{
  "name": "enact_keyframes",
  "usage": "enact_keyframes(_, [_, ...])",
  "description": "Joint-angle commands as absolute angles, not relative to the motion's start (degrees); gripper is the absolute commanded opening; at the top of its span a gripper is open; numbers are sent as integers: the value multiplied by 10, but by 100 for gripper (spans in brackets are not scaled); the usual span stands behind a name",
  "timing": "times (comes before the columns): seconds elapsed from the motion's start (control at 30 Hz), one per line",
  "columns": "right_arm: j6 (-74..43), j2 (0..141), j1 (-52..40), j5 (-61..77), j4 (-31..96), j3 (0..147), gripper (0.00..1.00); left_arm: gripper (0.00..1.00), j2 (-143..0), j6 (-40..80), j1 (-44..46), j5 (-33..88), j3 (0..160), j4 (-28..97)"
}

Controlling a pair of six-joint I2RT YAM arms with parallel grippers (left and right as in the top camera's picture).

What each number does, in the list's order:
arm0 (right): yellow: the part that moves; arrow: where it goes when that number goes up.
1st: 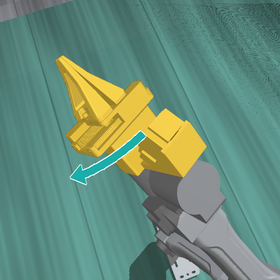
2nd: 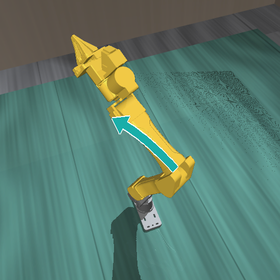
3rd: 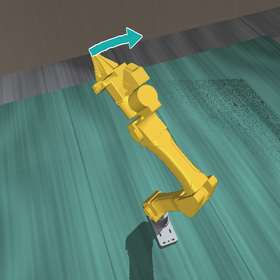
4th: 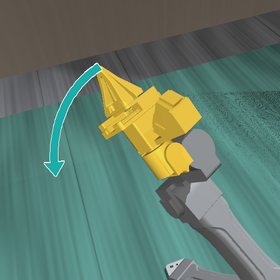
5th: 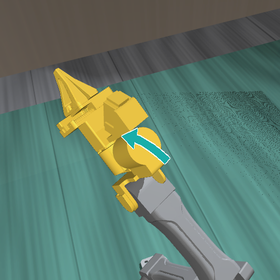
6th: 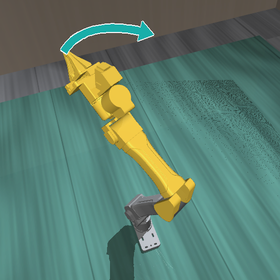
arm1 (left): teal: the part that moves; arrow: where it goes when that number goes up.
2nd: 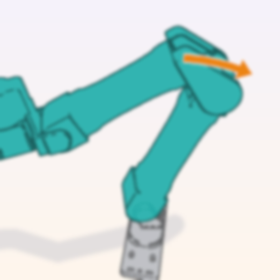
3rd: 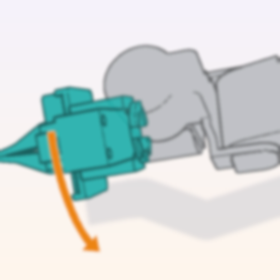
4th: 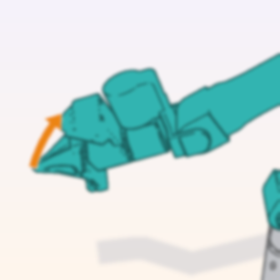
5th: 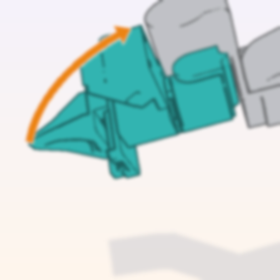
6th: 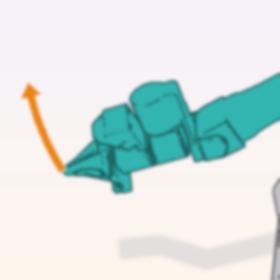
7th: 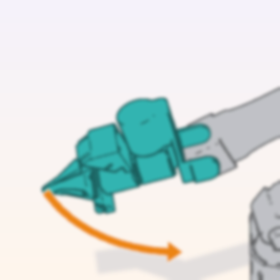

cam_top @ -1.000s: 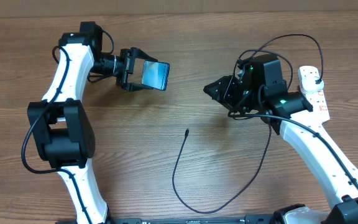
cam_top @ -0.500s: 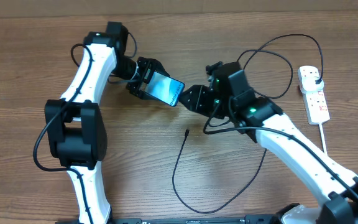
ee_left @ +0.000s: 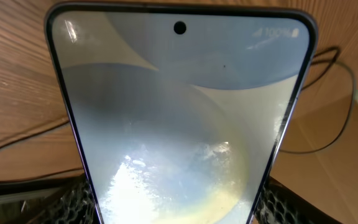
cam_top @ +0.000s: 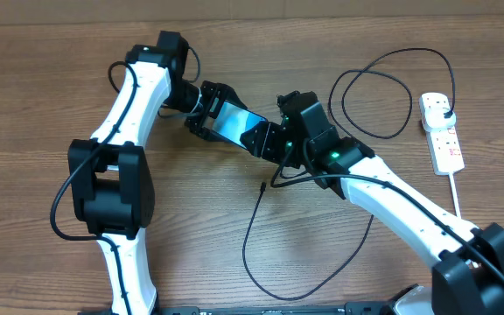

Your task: Plug charger to phone and switch on socket

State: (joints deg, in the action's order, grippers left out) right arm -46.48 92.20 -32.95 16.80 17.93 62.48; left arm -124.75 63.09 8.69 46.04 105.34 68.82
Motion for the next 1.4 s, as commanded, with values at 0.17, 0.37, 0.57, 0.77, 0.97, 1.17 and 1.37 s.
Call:
enact_keyframes(0.17, [-485,956,-334,134,138,639,47,35,-1244,647,128,501,1071,690])
enact_keyframes(0.37, [-493,956,-334,124,136,639,40,36,-1244,665,138,500,1071,690])
enact_keyframes(0.57, [-493,956,-334,124,138,639,31,36,-1244,665,137,500,1071,689])
enact_keyframes(0.77, [-498,956,-334,125,142,639,24,36,-1244,665,138,500,1071,689])
enact_keyframes(0.97, [-510,956,-334,129,141,639,12,38,-1244,665,138,501,1071,689])
enact_keyframes(1.17, [-512,956,-334,131,135,639,5,42,-1244,665,138,506,1071,689])
enact_keyframes(1.37, [-513,956,-328,138,124,639,4,62,-1244,665,138,506,1071,689])
